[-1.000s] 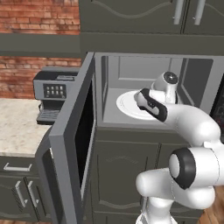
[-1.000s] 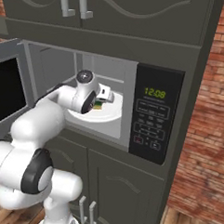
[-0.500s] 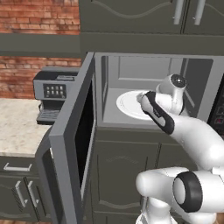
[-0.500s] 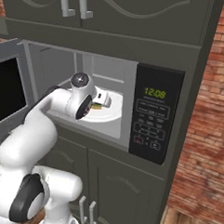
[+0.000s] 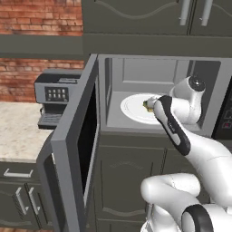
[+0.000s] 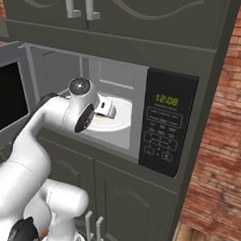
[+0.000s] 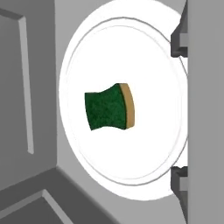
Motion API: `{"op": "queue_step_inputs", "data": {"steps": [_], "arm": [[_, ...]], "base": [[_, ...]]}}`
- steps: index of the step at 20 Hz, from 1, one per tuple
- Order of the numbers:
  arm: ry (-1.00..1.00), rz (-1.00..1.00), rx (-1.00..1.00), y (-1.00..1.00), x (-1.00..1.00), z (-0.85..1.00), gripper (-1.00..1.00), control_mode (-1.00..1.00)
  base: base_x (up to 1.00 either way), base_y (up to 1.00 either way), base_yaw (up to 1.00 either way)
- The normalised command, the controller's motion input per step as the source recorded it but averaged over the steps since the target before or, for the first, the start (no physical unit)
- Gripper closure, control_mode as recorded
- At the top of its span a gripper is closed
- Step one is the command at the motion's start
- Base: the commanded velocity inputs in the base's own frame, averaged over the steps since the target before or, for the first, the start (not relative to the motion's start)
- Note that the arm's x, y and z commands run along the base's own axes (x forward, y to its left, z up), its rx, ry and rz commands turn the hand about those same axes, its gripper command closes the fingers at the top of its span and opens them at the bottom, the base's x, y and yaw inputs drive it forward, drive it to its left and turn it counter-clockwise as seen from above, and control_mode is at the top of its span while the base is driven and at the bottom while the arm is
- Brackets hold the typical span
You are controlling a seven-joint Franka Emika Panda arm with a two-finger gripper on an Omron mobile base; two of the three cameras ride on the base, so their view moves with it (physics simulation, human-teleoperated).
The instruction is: Place the sponge inside the microwave to prepare for sanitizing.
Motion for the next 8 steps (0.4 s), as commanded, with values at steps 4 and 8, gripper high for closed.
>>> {"op": "queue_step_inputs", "data": {"steps": [4,8], "arm": [[0.0,-0.01,0.03,0.0,-0.63,0.16,-1.0,-1.0],[0.0,-0.01,0.06,0.01,-0.62,0.14,-1.0,-1.0]], "base": [[0.0,0.0,0.0],[0.0,0.0,0.0]]}}
